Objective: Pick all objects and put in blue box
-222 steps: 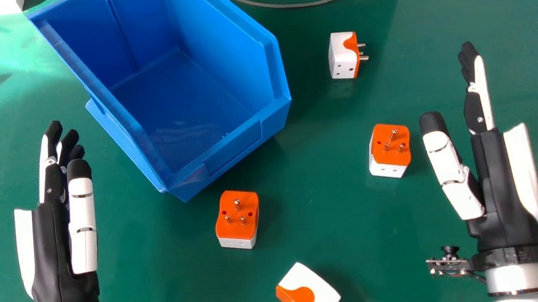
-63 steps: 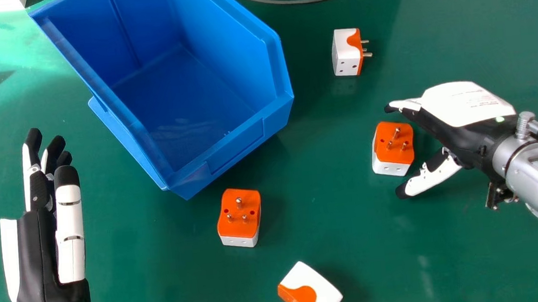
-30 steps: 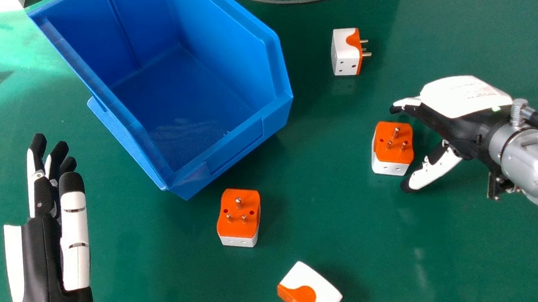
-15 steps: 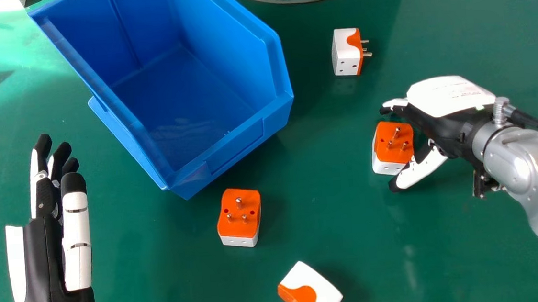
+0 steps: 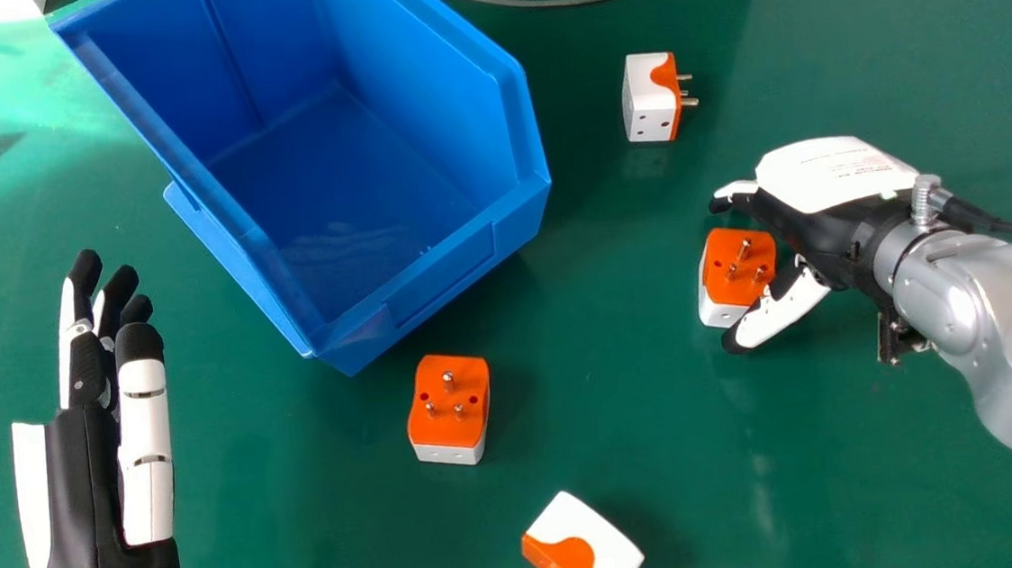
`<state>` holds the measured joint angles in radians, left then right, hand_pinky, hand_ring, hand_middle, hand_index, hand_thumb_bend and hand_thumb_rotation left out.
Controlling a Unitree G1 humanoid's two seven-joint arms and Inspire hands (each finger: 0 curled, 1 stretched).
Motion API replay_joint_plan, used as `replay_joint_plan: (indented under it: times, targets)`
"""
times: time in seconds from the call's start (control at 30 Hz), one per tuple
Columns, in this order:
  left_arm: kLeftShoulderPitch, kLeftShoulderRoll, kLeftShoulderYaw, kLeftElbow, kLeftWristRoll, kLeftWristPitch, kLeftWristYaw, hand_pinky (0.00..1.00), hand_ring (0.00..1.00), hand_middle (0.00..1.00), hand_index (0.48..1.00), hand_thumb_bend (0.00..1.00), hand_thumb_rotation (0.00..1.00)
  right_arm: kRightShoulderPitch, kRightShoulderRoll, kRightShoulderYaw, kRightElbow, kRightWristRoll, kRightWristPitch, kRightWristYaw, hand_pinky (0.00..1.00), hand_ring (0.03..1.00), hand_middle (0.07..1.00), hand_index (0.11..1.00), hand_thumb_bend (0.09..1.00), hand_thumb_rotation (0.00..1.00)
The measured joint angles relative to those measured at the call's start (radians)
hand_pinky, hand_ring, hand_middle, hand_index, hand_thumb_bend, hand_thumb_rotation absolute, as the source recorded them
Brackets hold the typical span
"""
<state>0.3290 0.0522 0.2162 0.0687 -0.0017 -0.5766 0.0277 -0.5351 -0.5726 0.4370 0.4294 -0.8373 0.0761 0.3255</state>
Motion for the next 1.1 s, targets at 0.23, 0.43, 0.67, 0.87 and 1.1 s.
replay_joint_plan:
  times: [0.23, 0.43, 0.67, 0.87, 1.1]
  targets:
    - [0.000, 0.000, 0.000, -0.002, -0.001, 0.000, -0.001, 0.92, 0.93, 0.95, 0.968, 0.45, 0.96, -0.001, 0.008, -0.001, 0.022, 0.004, -0.003, -0.032, 0.71, 0.816, 0.852, 0.844, 0.609, 0.37]
    - [0.003, 0.000, 0.000, -0.009, -0.005, 0.005, -0.002, 0.91, 0.93, 0.94, 0.966, 0.45, 0.96, -0.002, 0.019, -0.006, 0.066, 0.015, -0.029, -0.095, 0.64, 0.754, 0.806, 0.804, 0.607, 0.32]
    - [0.008, 0.000, 0.001, -0.011, -0.018, 0.008, -0.009, 0.92, 0.93, 0.95, 0.976, 0.47, 0.95, -0.009, 0.026, -0.013, 0.114, 0.038, -0.067, -0.180, 0.51, 0.622, 0.681, 0.671, 0.574, 0.21]
    - [0.012, 0.000, 0.001, -0.013, -0.018, 0.008, -0.011, 0.93, 0.94, 0.95, 0.980, 0.47, 0.95, -0.009, 0.030, -0.012, 0.152, 0.043, -0.094, -0.248, 0.45, 0.546, 0.613, 0.608, 0.553, 0.13]
    - [0.016, 0.000, 0.001, -0.018, -0.019, 0.011, -0.014, 0.93, 0.94, 0.95, 0.982, 0.47, 0.95, -0.009, 0.030, -0.012, 0.153, 0.042, -0.116, -0.283, 0.40, 0.483, 0.555, 0.555, 0.535, 0.07]
